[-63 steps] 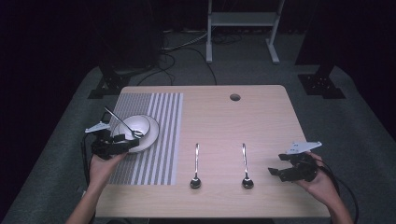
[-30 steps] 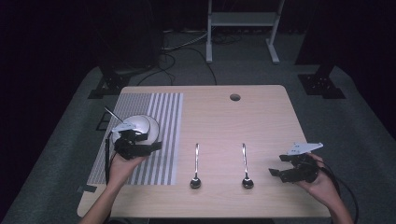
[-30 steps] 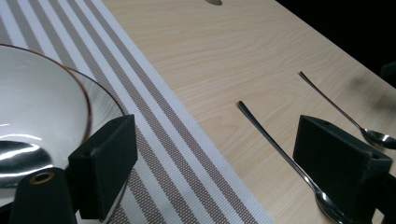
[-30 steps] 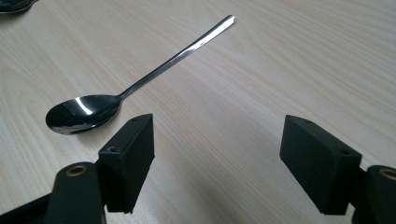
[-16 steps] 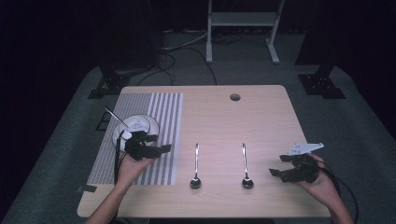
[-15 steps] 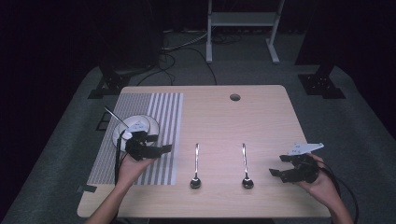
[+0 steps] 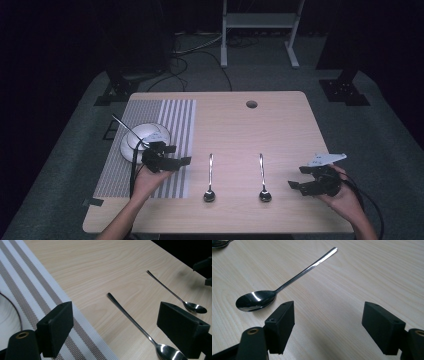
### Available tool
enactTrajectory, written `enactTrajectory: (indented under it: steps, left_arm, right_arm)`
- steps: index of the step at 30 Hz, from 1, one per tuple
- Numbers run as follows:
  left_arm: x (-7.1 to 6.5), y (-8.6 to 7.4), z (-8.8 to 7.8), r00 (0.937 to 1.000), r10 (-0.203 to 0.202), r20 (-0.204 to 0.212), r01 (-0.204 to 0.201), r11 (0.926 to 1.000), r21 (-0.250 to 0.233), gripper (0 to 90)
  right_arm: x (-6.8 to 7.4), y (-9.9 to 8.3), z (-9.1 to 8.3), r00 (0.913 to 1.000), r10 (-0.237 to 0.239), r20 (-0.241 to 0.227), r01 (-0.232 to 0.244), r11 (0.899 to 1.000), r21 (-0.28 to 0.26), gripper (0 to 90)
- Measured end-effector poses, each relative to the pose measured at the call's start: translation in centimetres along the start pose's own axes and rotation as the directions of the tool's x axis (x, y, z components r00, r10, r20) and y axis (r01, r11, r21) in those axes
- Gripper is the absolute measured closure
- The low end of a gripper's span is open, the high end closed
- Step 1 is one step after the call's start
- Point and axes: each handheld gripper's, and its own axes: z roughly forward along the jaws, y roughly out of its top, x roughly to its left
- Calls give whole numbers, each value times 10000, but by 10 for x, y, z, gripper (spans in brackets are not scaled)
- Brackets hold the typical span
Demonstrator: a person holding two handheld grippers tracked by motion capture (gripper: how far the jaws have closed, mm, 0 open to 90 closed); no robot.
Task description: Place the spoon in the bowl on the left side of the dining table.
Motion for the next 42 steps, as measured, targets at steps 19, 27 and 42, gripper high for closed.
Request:
enactTrajectory:
  steps: [19,27,42]
  left_arm:
    - [-25,-11,27,9973,202,710,-231,9989,401,128]
    - [-28,-17,30,9969,285,740,-328,9978,584,128]
    - [-35,-26,37,9951,333,927,-404,9963,754,128]
  right_arm:
    - [1,-5,2,9999,99,-40,-99,9999,-42,251]
    - [1,-6,3,9999,101,-37,-101,9999,-68,251]
    - [0,-12,2,9995,300,-118,-304,9991,-310,251]
